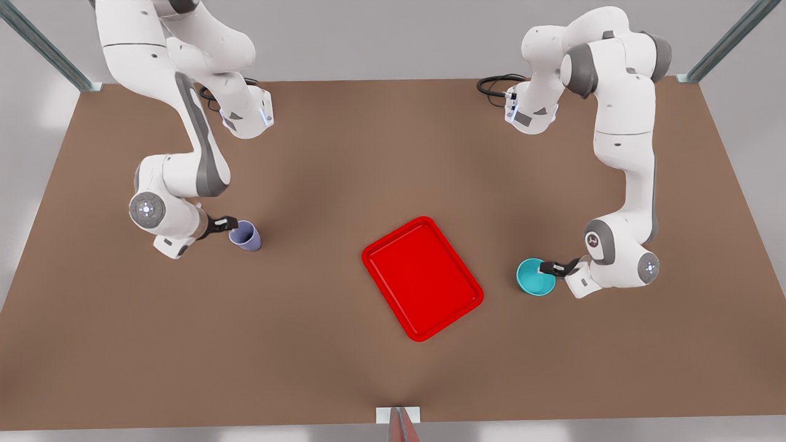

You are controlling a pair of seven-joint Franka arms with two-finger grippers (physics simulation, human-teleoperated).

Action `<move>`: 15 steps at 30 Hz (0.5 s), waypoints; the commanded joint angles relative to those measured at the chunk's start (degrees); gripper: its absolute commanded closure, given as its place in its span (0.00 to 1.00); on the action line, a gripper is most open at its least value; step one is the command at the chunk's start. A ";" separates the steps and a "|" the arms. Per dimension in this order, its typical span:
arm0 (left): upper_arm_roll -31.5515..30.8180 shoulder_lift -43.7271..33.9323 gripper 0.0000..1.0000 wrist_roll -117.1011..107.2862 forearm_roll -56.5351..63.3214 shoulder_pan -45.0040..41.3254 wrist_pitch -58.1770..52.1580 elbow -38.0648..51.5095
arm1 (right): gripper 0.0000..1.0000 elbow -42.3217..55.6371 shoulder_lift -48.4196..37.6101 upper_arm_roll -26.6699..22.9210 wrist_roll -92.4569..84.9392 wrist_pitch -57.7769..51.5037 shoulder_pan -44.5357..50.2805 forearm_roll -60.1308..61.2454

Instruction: Place the bowl on the tray with the left arm and the cup on the tray with the right arm

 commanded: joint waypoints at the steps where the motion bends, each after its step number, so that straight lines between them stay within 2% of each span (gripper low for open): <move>1: 0.00 0.00 0.56 -0.01 -1.11 0.00 0.00 0.00 | 0.00 0.04 -0.03 0.00 -0.04 0.00 0.03 -0.01; 2: 0.00 0.44 0.68 -0.01 -1.11 0.00 0.00 0.09 | 0.00 0.31 0.05 0.00 -0.04 0.00 -0.05 -0.01; 3: 0.09 0.53 0.70 -0.01 -1.11 0.00 0.00 0.09 | 0.00 0.39 0.40 0.00 -0.04 -0.09 0.03 -0.01; 4: 0.09 0.62 0.77 -0.01 -1.11 0.00 0.00 0.09 | 0.00 0.48 0.40 -0.09 -0.04 -0.09 0.03 -0.01; 12: 0.09 1.94 0.79 -0.27 -2.08 0.09 -0.18 0.70 | 0.00 0.57 0.49 -0.26 -0.13 -0.18 -0.05 -0.01; 15: 0.26 0.62 0.79 -2.20 -2.08 0.00 -3.43 2.90 | 0.00 0.66 1.11 -0.26 -0.13 -0.18 -0.05 -0.01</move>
